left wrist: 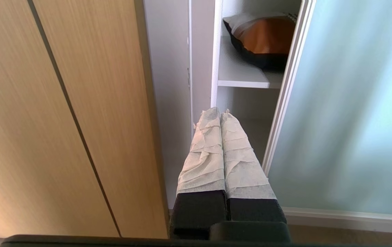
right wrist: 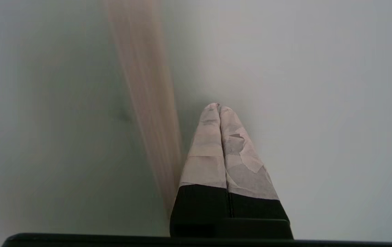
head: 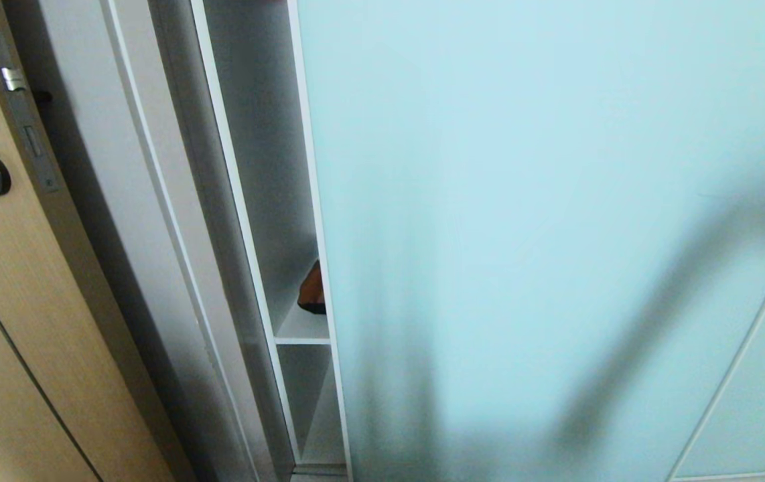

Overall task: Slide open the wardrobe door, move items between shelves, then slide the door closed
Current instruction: Close the door

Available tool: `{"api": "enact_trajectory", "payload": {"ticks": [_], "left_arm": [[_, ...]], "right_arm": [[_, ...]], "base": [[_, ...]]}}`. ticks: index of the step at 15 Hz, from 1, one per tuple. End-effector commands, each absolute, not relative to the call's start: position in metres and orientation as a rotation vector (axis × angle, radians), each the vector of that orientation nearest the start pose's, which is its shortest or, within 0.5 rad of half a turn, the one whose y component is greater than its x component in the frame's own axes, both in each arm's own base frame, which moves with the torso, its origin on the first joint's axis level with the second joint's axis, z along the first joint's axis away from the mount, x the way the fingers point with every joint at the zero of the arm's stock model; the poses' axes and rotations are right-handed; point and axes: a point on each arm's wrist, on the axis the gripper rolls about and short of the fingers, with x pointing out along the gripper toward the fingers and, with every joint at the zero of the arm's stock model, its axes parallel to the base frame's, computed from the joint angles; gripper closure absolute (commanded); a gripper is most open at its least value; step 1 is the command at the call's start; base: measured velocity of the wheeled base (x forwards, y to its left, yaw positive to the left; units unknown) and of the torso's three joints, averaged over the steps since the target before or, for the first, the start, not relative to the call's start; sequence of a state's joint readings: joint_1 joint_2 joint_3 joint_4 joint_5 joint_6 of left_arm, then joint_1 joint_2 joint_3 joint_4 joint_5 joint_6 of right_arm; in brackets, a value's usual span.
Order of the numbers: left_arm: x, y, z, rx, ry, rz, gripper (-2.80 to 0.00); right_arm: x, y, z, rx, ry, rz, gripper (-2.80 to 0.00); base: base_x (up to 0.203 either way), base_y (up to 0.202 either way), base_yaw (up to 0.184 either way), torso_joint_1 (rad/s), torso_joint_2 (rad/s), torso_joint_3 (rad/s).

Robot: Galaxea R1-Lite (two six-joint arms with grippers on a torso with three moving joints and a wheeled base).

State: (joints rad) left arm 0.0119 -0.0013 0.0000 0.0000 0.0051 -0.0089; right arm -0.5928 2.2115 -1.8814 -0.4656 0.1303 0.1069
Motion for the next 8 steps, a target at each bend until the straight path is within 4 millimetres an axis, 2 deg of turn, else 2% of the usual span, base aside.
{"api": "enact_trajectory", "payload": {"ticks": [1, 5, 8], "left_arm": [[-0.023, 0.0, 0.075, -0.009, 0.001, 0.018, 0.0], [-0.023, 0.0, 0.075, -0.009, 0.001, 0.018, 0.0], [-0.023, 0.0, 0.075, -0.009, 0.001, 0.018, 0.0]], "right_arm": [[0.396, -0.255, 0.267, 0.06, -0.147, -0.438, 0.0], [0.4, -0.243, 0.263, 0.073, -0.127, -0.414, 0.0], [0.391, -0.23, 0.265, 0.081, -0.103, -0.397, 0.0]], "base": [[0.0, 0.0, 0.0, 0.0, 0.0, 0.0], [0.0, 0.0, 0.0, 0.0, 0.0, 0.0], [0.0, 0.0, 0.0, 0.0, 0.0, 0.0]]}}
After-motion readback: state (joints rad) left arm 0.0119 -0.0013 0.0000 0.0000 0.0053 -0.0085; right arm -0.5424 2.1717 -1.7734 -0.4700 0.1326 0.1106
